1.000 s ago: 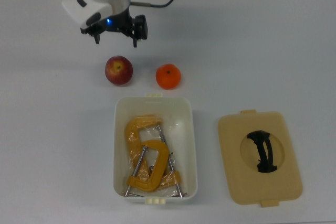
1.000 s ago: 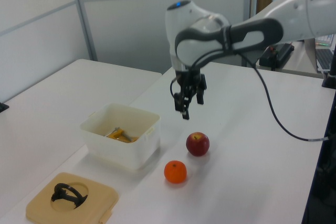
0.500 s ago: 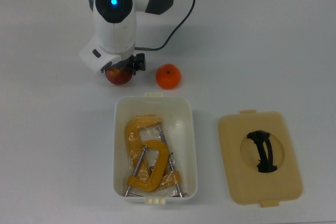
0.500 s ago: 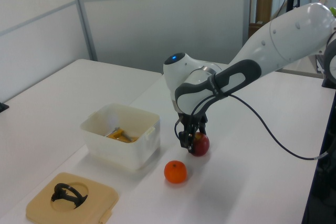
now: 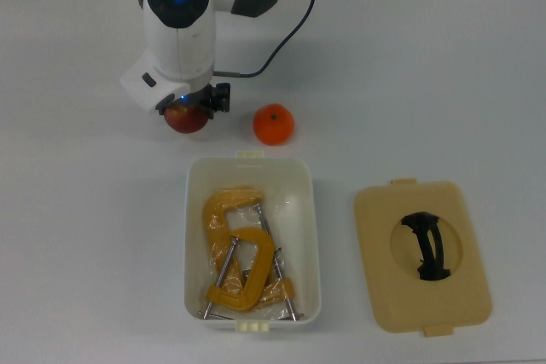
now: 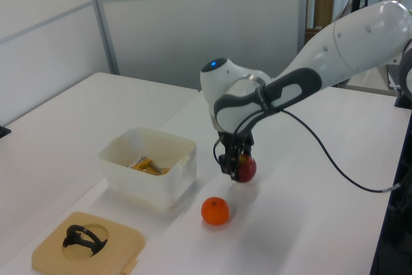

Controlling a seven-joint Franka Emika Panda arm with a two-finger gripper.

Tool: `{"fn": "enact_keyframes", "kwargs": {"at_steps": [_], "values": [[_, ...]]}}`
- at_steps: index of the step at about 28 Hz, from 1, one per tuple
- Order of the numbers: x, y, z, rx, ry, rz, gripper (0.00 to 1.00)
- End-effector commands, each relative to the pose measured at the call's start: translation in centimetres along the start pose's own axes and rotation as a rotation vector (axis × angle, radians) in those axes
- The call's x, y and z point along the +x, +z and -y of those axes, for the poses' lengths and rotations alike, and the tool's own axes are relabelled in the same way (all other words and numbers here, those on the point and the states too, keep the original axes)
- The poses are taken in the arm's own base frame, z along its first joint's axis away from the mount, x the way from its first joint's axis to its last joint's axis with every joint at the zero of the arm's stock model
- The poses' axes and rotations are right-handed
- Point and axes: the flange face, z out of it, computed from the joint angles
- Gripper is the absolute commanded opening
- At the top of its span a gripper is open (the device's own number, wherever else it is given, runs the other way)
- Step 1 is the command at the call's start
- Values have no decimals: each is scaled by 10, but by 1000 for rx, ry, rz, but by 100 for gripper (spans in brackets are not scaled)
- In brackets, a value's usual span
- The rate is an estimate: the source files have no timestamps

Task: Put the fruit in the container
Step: 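Lift the red apple and lower it into the white container, then move the gripper to the orange tangerine and grasp it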

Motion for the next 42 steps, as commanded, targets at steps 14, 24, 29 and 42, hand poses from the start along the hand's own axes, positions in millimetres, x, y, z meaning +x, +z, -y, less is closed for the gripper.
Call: {"fn": "enact_keyframes", "kwargs": {"at_steps": [14, 24, 29, 42], "values": [[65, -139, 33, -11, -82, -565, 48], [79, -121, 68, 21, -117, -642, 96], [65, -124, 70, 23, -109, -580, 100], [-19, -68, 138, -1, -230, -99, 100]]}}
